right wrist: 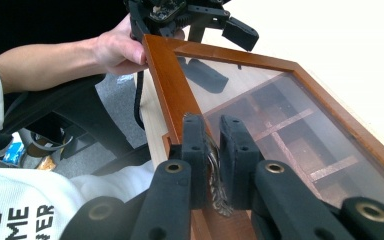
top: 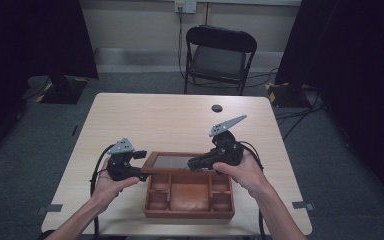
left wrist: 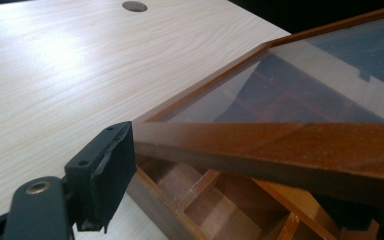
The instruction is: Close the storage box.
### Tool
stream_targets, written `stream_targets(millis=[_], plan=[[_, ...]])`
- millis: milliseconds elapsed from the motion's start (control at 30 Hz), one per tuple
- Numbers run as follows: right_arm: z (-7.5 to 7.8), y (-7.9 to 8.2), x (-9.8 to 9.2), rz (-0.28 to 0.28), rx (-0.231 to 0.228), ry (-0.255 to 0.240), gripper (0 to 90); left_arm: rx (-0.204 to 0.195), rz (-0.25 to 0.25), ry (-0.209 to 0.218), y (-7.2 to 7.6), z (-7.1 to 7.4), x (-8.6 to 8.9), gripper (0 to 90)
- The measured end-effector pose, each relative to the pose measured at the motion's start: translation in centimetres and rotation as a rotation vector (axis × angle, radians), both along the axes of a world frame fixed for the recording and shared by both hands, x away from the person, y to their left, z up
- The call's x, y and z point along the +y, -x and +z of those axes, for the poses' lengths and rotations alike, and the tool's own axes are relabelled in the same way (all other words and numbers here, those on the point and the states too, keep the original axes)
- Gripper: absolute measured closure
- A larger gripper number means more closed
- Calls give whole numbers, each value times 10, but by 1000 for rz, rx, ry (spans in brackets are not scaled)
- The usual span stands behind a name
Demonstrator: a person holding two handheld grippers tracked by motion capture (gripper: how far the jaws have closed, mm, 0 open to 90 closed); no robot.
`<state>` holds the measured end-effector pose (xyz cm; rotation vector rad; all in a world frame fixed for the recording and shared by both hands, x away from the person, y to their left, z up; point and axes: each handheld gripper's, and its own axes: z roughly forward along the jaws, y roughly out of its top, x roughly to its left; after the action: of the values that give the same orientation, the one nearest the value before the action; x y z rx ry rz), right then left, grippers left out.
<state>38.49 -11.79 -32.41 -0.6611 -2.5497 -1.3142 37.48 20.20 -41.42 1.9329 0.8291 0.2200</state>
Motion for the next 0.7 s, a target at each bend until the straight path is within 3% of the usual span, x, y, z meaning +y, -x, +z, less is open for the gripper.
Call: stream_targets(millis=[267, 433, 700], plan=[[-1, 0, -1, 2, -3, 10, 823, 13, 23, -40, 1, -3, 13, 190], [-6, 3, -1, 1, -3, 36, 822, 28, 50, -43, 1, -7, 28, 191], [-9, 9, -2, -7, -26, 36, 822, 50, 109, -43, -7, -11, 40, 194]])
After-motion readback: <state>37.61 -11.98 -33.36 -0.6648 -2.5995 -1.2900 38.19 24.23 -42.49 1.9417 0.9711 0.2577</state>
